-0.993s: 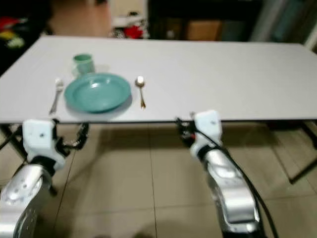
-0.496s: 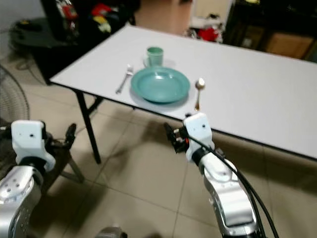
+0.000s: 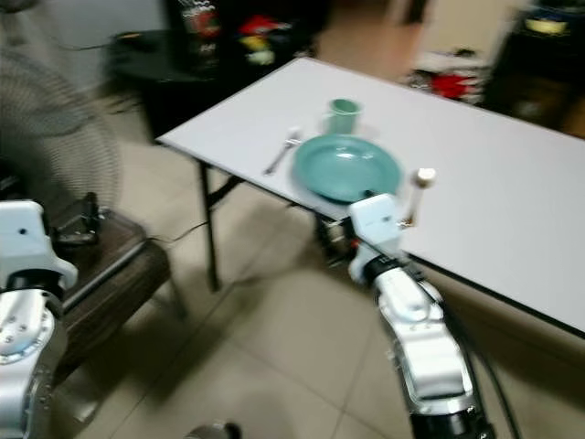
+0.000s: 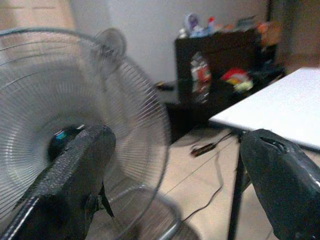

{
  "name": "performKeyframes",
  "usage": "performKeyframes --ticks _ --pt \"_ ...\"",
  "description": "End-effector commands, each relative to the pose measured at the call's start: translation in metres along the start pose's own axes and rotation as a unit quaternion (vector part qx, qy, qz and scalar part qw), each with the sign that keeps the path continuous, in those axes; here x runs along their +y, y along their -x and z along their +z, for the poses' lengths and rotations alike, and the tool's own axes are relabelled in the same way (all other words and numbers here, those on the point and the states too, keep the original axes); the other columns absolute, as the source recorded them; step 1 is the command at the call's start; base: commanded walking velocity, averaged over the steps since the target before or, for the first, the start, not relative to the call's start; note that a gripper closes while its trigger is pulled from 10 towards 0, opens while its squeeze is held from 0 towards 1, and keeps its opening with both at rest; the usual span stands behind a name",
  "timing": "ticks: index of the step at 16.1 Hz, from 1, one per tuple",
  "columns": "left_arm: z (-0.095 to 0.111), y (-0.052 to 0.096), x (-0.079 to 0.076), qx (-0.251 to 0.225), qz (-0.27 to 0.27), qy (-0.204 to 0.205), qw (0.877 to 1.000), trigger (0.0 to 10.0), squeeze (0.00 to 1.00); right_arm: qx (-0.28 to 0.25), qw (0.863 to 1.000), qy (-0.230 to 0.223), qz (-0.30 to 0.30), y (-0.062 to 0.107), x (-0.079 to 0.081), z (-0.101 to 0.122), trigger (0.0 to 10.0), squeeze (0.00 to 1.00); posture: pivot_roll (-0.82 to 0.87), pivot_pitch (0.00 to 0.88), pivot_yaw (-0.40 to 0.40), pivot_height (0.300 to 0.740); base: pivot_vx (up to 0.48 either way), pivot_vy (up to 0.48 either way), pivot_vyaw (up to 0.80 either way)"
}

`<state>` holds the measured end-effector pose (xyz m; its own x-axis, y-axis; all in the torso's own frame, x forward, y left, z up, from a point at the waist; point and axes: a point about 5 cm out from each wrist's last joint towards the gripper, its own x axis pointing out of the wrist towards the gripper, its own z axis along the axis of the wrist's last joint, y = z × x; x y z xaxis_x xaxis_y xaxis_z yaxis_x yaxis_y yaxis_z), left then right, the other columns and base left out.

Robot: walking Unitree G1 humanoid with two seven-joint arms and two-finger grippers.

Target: Setting the table

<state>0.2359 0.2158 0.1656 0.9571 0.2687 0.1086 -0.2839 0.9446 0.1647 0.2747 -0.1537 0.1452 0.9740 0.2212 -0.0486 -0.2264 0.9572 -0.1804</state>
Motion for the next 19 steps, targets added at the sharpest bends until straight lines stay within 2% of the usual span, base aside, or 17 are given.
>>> performKeyframes --ticks 1,2,3,5,7,8,11,14,17,18,19 --pt "-0.003 -0.003 0.002 0.009 0.005 0.000 1.000 10.0 0.07 0.001 1.000 0.010 -0.017 -0.003 -0.005 0.000 10.0 1.00 0.08 0.000 -0.031 0.740 0.000 0.000 0.80" --pt "-0.004 -0.004 0.003 0.010 0.010 -0.012 1.000 10.0 0.06 0.000 1.000 0.011 -0.023 -0.003 -0.006 0.002 10.0 1.00 0.07 0.000 -0.031 0.740 0.000 0.000 0.80" --pt "-0.007 -0.005 0.000 0.037 -0.022 0.008 0.999 10.0 0.00 0.005 1.000 0.015 -0.019 -0.003 -0.005 0.002 10.0 1.00 0.07 0.000 -0.030 0.740 0.000 0.000 0.80" --pt "-0.007 -0.005 -0.003 0.040 -0.051 0.007 0.998 10.0 0.00 0.029 0.999 0.025 -0.022 -0.002 -0.004 -0.004 10.0 1.00 0.08 0.000 -0.029 0.740 0.000 0.000 0.80" --pt "-0.011 -0.005 -0.004 0.053 -0.048 0.007 0.997 10.0 0.00 0.035 0.999 0.000 -0.027 -0.003 -0.001 -0.008 10.0 1.00 0.08 0.000 -0.026 0.740 0.000 0.000 0.80" --pt "-0.012 -0.006 -0.005 0.061 -0.046 0.020 0.997 10.0 0.00 0.040 0.999 -0.006 -0.010 -0.003 0.002 -0.007 10.0 1.00 0.08 0.000 -0.026 0.740 0.000 0.000 0.80" --pt "-0.013 -0.011 -0.006 0.090 -0.054 0.038 0.994 10.0 0.00 0.051 0.999 0.005 0.005 -0.004 0.004 -0.004 10.0 1.00 0.08 0.000 -0.023 0.740 0.000 0.000 0.80" --pt "-0.017 -0.008 -0.008 0.107 -0.066 0.044 0.991 10.0 0.00 0.052 0.999 0.001 0.004 -0.005 0.003 -0.001 10.0 1.00 0.08 0.000 -0.018 0.740 0.000 0.000 0.80" --pt "-0.015 -0.007 -0.011 0.096 -0.076 0.014 0.992 10.0 0.00 0.051 0.998 -0.018 0.012 -0.005 0.007 -0.001 10.0 1.00 0.09 0.000 -0.023 0.740 0.000 0.000 0.80" --pt "-0.013 -0.006 -0.011 0.089 -0.077 0.005 0.993 10.0 0.00 0.044 0.998 -0.047 0.007 -0.007 0.008 -0.001 10.0 1.00 0.09 0.000 -0.019 0.740 0.000 0.000 0.80" --pt "-0.011 -0.006 -0.009 0.079 -0.076 -0.005 0.994 10.0 0.00 0.035 0.998 -0.056 0.009 -0.009 0.012 0.001 10.0 1.00 0.10 0.000 -0.007 0.740 0.000 0.000 0.80"
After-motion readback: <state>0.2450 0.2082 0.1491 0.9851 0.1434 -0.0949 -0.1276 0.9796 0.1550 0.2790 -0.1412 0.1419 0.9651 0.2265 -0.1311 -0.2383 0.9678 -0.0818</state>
